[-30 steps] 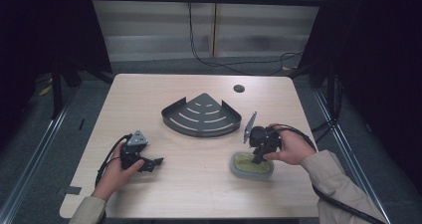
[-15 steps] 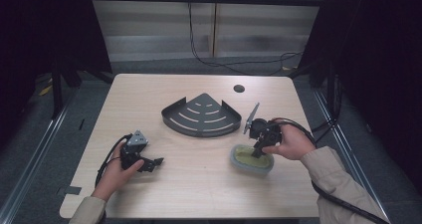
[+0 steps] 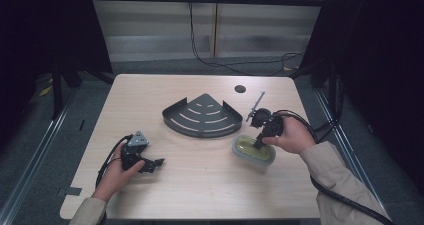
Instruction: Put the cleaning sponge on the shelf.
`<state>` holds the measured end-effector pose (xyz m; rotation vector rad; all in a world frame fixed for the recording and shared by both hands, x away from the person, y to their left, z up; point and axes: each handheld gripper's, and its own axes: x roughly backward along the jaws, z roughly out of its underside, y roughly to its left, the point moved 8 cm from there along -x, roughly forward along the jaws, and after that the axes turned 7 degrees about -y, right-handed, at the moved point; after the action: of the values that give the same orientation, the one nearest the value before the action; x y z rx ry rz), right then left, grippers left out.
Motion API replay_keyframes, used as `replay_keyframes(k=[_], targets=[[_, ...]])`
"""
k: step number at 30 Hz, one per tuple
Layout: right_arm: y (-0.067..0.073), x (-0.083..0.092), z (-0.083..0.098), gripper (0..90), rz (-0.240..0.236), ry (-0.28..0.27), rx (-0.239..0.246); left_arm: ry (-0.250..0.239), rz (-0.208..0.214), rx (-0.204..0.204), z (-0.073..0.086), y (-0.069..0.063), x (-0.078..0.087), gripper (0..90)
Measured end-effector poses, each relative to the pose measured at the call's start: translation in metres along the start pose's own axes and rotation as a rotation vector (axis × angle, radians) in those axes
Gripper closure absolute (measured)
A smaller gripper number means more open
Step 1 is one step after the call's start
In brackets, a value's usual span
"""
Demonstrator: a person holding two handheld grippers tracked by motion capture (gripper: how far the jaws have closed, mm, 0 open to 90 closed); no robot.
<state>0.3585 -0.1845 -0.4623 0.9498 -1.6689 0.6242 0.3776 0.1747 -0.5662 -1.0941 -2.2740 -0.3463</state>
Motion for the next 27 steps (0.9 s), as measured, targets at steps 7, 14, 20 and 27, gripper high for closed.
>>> replay_keyframes(k=[7,14,20,27], targets=[[-0.004,0.007,-0.011,71.1,0.019,0.007,-0.011,0.000,0.000,0.000,0.000,0.000,0.000,6.7],[-0.011,0.013,-0.017,71.1,0.028,0.008,-0.039,0.002,0.002,0.000,0.000,0.000,0.000,6.7],[-0.019,0.020,-0.022,71.1,0.042,-0.003,-0.060,0.002,0.002,0.000,0.000,0.000,0.000,6.7],[-0.026,0.023,-0.030,71.1,0.057,-0.009,-0.090,0.002,0.001,0.000,0.000,0.000,0.000,6.7]])
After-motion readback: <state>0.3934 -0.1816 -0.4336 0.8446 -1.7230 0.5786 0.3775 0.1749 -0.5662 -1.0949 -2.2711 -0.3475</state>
